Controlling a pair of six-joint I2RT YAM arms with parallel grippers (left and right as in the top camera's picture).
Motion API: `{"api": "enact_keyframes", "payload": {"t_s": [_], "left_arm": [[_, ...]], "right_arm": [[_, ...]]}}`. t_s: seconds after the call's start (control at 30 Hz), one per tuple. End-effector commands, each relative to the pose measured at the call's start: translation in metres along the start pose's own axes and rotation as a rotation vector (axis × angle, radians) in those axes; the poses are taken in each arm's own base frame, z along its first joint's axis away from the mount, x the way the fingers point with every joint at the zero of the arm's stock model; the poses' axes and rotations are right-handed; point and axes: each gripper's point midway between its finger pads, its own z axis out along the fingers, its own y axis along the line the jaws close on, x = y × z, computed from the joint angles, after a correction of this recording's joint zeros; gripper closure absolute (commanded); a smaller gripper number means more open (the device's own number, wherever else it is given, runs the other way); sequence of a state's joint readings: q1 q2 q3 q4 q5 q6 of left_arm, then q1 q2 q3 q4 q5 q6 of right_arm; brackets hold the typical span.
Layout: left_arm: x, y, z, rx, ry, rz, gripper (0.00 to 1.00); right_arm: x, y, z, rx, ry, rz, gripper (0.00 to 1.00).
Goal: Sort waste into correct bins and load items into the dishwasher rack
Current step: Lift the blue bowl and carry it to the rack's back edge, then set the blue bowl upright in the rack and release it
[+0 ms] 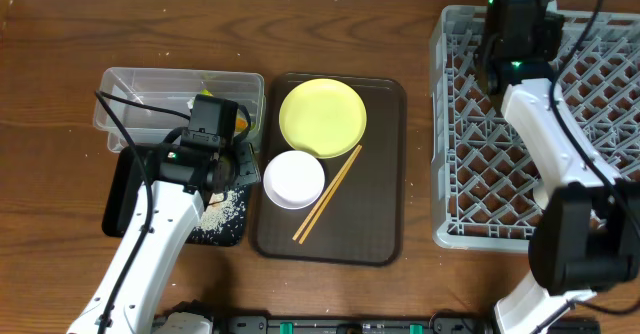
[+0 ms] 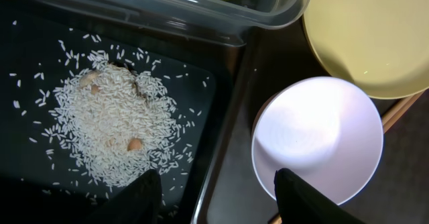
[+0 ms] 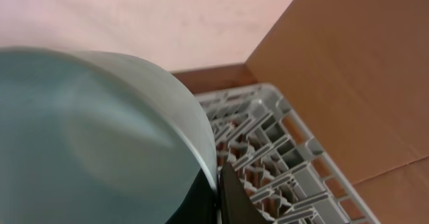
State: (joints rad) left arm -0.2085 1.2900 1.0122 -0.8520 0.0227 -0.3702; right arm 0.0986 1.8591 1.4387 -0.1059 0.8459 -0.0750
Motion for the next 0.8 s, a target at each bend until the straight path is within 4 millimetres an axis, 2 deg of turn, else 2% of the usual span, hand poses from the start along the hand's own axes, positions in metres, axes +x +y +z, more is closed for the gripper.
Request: {"api": "enact_keyframes", "payload": {"t_s": [0.0, 0.1, 0.27, 0.37, 0.5, 0.6, 0.77], "left_arm": [[-0.004, 0.001, -0.003, -0.003, -0.014, -0.011, 0.43], [-0.004, 0.001, -0.003, -0.004, -0.014, -0.011, 0.42], [-0.004, 0.001, -0.003, -0.004, -0.014, -0.011, 0.42], [-0.004, 0.001, -0.003, -0.003, -0.014, -0.011, 0.42], [-0.003, 0.001, -0.003, -0.006, -0.01, -0.011, 0.42], [-0.003, 0.001, -0.003, -0.005, -0.01, -0.011, 0.42], [-0.003, 0.001, -0.003, -0.005, -0.01, -0.011, 0.42]], "right_arm": [[0.019, 0.006, 0.018, 0.031, 0.036, -0.051, 0.99], [0.034, 0.02, 0.029, 0.031, 0.055, -0.073, 0.99], [0.053, 0.03, 0.039, 0.048, 0.086, -0.109, 0.99], [0.057, 0.033, 0.041, 0.051, 0.092, -0.116, 0.99], [0.044, 0.023, 0.041, 0.108, 0.049, -0.075, 0.99], [0.035, 0.024, 0.041, 0.108, 0.017, -0.081, 0.99], [0.038, 0.036, 0.033, 0.085, 0.025, -0.123, 0.99]]}}
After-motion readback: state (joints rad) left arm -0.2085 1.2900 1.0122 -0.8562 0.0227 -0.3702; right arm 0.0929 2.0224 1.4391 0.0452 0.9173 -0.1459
